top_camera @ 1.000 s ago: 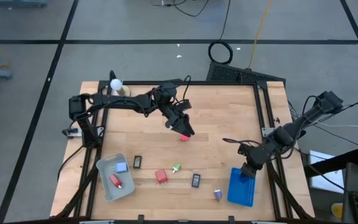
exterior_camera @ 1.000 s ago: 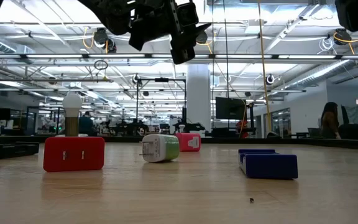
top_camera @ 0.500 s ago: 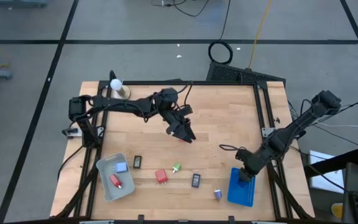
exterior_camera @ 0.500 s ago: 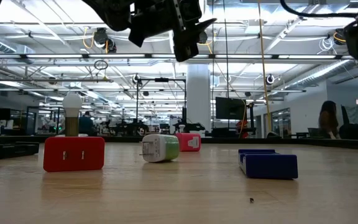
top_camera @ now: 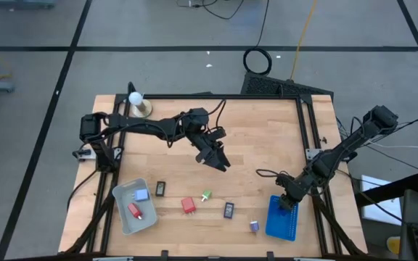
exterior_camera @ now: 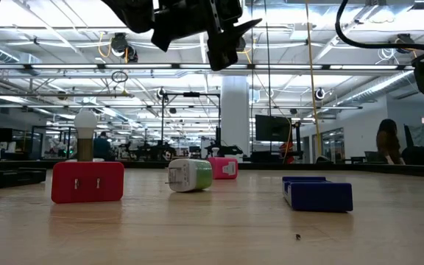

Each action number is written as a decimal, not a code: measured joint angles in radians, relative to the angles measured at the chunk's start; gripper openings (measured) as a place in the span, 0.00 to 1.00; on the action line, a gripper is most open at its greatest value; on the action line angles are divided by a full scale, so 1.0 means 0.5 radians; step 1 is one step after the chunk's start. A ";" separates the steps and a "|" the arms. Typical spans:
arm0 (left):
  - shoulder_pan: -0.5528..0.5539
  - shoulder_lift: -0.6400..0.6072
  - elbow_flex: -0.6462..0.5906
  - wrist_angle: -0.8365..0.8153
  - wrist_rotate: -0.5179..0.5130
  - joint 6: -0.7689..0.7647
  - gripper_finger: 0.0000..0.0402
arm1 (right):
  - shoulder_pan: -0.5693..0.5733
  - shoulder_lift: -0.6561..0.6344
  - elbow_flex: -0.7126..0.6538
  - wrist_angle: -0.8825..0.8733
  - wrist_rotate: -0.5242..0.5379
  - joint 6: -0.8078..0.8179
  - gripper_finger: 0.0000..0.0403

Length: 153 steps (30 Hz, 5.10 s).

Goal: Pick & Place Office items
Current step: Put the top blue mini digital clock into the blue bin, then put the pink power adapter into the gray bin

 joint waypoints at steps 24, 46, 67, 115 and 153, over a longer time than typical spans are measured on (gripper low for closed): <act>-0.038 0.001 0.000 -0.088 -0.029 -0.132 0.78 | -0.001 -0.005 0.000 0.465 0.253 -0.095 0.41; 0.080 -0.422 0.000 -1.525 -0.794 0.306 0.78 | -0.021 -0.523 0.000 0.661 0.930 -0.238 0.45; -0.207 -0.293 0.644 -2.595 -1.777 0.733 0.78 | -0.616 -0.521 0.000 0.938 0.941 -0.729 0.44; -0.162 0.593 1.406 -2.919 -1.720 0.752 0.78 | -0.856 -1.174 0.001 0.717 1.096 -3.009 0.43; -0.030 0.922 1.402 -2.803 -1.792 1.119 0.78 | -0.857 -1.068 0.001 0.653 1.216 -2.689 0.43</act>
